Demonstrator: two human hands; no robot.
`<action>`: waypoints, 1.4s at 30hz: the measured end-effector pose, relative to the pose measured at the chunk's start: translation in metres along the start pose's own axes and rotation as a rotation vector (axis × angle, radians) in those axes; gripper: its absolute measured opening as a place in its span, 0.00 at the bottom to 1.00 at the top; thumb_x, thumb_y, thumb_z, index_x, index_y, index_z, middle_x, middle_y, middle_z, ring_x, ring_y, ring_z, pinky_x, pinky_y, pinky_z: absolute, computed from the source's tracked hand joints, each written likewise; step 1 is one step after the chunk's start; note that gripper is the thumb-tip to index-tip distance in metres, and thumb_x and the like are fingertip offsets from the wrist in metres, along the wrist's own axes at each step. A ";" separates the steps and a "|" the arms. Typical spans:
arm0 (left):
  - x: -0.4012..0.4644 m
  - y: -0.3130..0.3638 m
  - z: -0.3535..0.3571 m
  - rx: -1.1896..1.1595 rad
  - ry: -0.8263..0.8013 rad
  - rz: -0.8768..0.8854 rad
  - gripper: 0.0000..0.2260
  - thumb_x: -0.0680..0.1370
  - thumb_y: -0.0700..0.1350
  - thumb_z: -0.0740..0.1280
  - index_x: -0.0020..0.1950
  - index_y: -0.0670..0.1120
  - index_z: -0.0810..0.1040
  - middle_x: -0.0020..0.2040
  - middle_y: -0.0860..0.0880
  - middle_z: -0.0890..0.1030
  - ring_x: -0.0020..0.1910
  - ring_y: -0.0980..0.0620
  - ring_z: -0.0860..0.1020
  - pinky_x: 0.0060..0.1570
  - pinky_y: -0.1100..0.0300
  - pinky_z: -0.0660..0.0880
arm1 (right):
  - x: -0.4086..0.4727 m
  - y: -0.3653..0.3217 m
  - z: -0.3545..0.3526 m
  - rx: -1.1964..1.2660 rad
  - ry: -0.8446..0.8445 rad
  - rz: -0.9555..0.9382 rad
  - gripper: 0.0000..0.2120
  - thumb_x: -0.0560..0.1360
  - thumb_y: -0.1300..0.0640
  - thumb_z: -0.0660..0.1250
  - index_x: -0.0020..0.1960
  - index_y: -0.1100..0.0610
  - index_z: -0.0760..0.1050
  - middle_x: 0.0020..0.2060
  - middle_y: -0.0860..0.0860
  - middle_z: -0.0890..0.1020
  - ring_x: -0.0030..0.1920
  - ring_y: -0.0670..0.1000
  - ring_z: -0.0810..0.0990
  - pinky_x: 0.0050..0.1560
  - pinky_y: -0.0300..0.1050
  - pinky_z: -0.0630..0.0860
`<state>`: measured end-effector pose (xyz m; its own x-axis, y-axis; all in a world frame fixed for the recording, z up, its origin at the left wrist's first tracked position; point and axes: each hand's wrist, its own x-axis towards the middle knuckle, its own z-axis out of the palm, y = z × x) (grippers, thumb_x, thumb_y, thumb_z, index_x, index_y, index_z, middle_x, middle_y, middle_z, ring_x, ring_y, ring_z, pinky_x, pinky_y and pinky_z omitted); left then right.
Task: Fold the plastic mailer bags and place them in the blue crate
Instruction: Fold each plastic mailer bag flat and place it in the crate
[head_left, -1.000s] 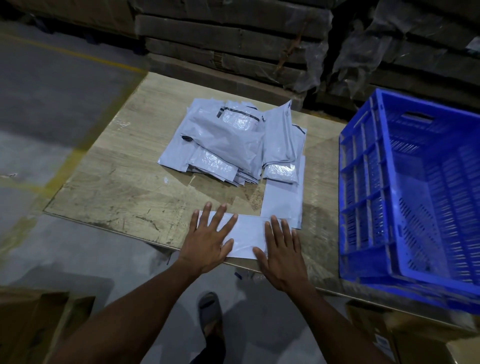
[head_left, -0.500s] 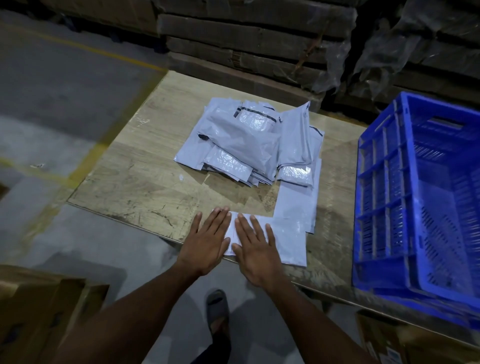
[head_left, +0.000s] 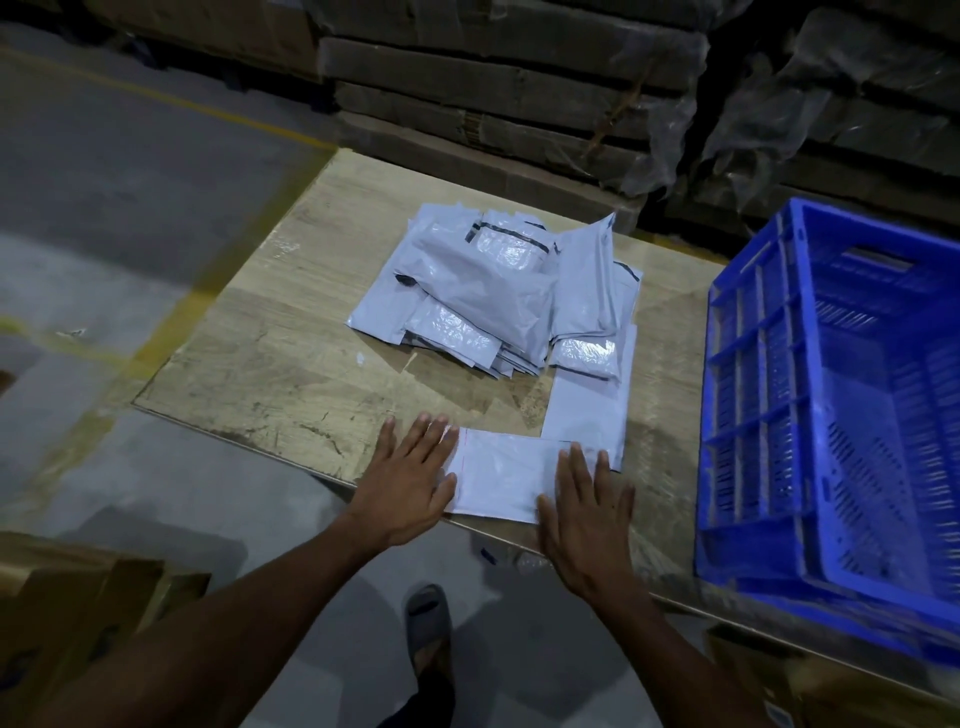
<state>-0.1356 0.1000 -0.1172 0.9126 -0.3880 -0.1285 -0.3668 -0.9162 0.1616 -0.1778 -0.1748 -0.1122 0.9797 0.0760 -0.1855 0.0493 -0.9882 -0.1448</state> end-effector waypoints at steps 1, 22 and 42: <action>0.004 0.008 -0.002 0.020 0.027 0.002 0.29 0.83 0.55 0.49 0.80 0.41 0.65 0.81 0.43 0.65 0.81 0.43 0.62 0.76 0.39 0.51 | 0.004 -0.005 -0.001 -0.001 0.008 -0.023 0.30 0.84 0.42 0.44 0.82 0.55 0.50 0.82 0.51 0.48 0.81 0.57 0.41 0.75 0.72 0.51; 0.016 0.018 0.025 0.009 0.085 0.089 0.30 0.83 0.61 0.55 0.83 0.51 0.60 0.84 0.46 0.57 0.83 0.37 0.53 0.78 0.38 0.57 | 0.002 0.007 -0.012 -0.079 -0.053 -0.195 0.44 0.78 0.26 0.49 0.83 0.52 0.45 0.82 0.53 0.40 0.80 0.57 0.35 0.76 0.65 0.35; 0.005 -0.005 0.010 -0.071 0.117 0.135 0.39 0.71 0.43 0.78 0.79 0.48 0.65 0.81 0.37 0.62 0.78 0.31 0.64 0.69 0.37 0.71 | 0.012 -0.022 -0.036 0.013 0.192 -0.540 0.11 0.79 0.52 0.63 0.60 0.53 0.76 0.74 0.53 0.71 0.77 0.62 0.63 0.69 0.69 0.67</action>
<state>-0.1313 0.1018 -0.1288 0.8721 -0.4892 0.0133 -0.4779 -0.8454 0.2384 -0.1598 -0.1568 -0.0767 0.8338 0.5434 0.0974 0.5517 -0.8139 -0.1820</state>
